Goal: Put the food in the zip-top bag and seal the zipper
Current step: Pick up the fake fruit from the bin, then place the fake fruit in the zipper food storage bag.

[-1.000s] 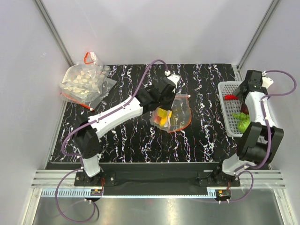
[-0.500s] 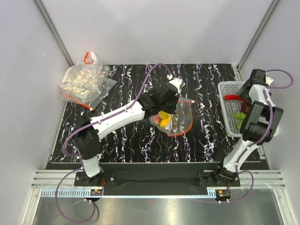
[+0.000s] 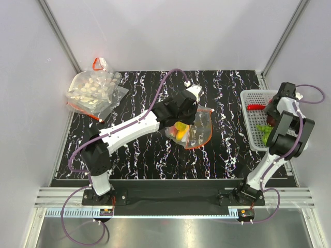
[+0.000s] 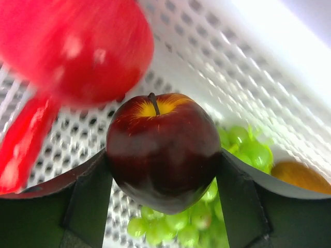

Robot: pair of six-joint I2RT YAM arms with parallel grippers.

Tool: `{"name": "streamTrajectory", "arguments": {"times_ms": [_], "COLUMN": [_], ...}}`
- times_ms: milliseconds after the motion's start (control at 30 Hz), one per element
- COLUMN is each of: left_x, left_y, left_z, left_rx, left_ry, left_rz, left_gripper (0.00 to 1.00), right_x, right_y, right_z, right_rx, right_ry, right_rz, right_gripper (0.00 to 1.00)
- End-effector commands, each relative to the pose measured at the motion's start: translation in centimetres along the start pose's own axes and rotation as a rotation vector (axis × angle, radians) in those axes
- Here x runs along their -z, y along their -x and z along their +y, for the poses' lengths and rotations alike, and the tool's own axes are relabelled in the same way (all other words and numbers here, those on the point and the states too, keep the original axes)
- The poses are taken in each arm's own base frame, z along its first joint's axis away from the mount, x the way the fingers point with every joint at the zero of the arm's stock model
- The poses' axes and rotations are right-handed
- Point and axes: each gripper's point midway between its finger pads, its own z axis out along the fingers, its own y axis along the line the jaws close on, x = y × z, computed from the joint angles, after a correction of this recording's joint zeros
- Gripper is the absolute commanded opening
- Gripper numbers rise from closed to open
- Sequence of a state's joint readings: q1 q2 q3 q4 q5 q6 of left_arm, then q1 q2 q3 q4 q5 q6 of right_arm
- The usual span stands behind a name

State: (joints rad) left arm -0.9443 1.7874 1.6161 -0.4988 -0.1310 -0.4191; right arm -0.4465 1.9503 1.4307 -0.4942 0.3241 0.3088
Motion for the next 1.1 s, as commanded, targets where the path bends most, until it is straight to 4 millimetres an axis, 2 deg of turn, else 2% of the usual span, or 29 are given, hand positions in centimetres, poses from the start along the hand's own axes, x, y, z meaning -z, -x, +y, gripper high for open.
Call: {"name": "streamTrajectory", "arguments": {"times_ms": [0, 33, 67, 100, 133, 200, 233, 267, 333, 400, 433, 500, 533, 567, 667, 733, 767, 800, 867, 900, 933, 967, 1033, 1067], "left_x": [1.5, 1.6, 1.7, 1.9, 2.1, 2.6, 2.8, 3.0, 3.5, 3.6, 3.5, 3.3, 3.2, 3.1, 3.1, 3.1, 3.2, 3.2, 3.4, 3.3, 3.3, 3.2, 3.3, 3.4], "left_y": [3.5, 3.8, 3.8, 4.2, 4.2, 4.6, 4.6, 4.6, 4.8, 5.1, 5.1, 5.1, 5.0, 5.1, 5.1, 5.1, 5.0, 5.0, 5.1, 4.9, 5.0, 4.8, 5.0, 5.1], "left_z": [-1.1, -1.0, -0.6, -0.6, -0.5, 0.0, 0.3, 0.8, 1.4, 1.8, 2.0, 2.2, 2.3, 2.4, 3.2, 3.3, 3.4, 3.6, 3.7, 3.8, 3.8, 3.7, 3.6, 3.6], "left_rx": [-0.006, -0.013, -0.023, -0.038, -0.046, -0.07, -0.081, -0.092, -0.115, -0.121, -0.119, -0.114, -0.112, -0.111, -0.105, -0.098, -0.096, -0.089, -0.083, -0.08, -0.078, -0.077, -0.07, -0.064], "left_ry": [-0.038, -0.034, -0.012, -0.005, -0.001, 0.025, 0.037, 0.065, 0.099, 0.116, 0.122, 0.111, 0.106, 0.104, 0.118, 0.112, 0.11, 0.114, 0.109, 0.107, 0.103, 0.099, 0.096, 0.093], "left_rz": [-0.103, -0.106, -0.098, -0.104, -0.102, -0.107, -0.107, -0.1, -0.097, -0.099, -0.095, -0.082, -0.074, -0.071, -0.066, -0.064, -0.06, -0.059, -0.064, -0.06, -0.061, -0.057, -0.061, -0.065], "left_gripper": [0.0, 0.0, 0.0, 0.0, 0.0, 0.0, 0.0, 0.0, 0.0, 0.0, 0.0, 0.0, 0.0, 0.0, 0.0, 0.0, 0.0, 0.0, 0.0, 0.0, 0.0, 0.0, 0.0, 0.0], "right_x": [5.6, 6.7, 8.8, 10.1, 13.1, 15.7, 18.4, 19.5, 23.5, 26.6, 29.1, 31.6, 33.6, 35.1, 39.3, 40.9, 41.1, 41.8, 41.2, 41.7, 42.2, 41.7, 42.0, 41.6], "right_y": [3.6, 3.5, 3.8, 3.7, 4.2, 2.9, 3.1, 2.3, 0.2, -1.7, -3.3, -5.9, -6.5, -8.1, -10.4, -12.2, -13.1, -14.9, -17.6, -19.3, -20.2, -21.6, -23.3, -23.6], "right_z": [0.3, 1.4, 1.6, 2.2, 3.1, 4.7, 5.1, 5.6, 7.7, 9.3, 10.5, 11.3, 11.1, 11.6, 11.9, 12.4, 12.6, 13.1, 13.7, 14.1, 14.8, 15.2, 16.1, 16.4], "right_rx": [-0.067, -0.07, -0.087, -0.094, -0.095, -0.066, -0.05, -0.032, 0.054, 0.151, 0.214, 0.285, 0.311, 0.353, 0.424, 0.468, 0.485, 0.524, 0.56, 0.584, 0.593, 0.608, 0.619, 0.613], "right_ry": [0.111, 0.191, 0.247, 0.296, 0.39, 0.5, 0.558, 0.601, 0.735, 0.834, 0.9, 0.974, 1.021, 1.076, 1.204, 1.275, 1.289, 1.314, 1.318, 1.339, 1.369, 1.37, 1.369, 1.342], "right_rz": [-0.138, -0.134, -0.173, -0.186, -0.224, -0.23, -0.27, -0.266, -0.255, -0.238, -0.242, -0.216, -0.244, -0.233, -0.221, -0.176, -0.159, -0.137, -0.089, -0.061, -0.059, -0.031, -0.011, -0.01], "right_gripper": [0.59, 0.58, 0.56, 0.56, 0.56, 0.54, 0.54, 0.53, 0.53, 0.51, 0.51, 0.5, 0.5, 0.5, 0.5, 0.49, 0.49, 0.49, 0.49, 0.49, 0.49, 0.49, 0.49, 0.49]}}
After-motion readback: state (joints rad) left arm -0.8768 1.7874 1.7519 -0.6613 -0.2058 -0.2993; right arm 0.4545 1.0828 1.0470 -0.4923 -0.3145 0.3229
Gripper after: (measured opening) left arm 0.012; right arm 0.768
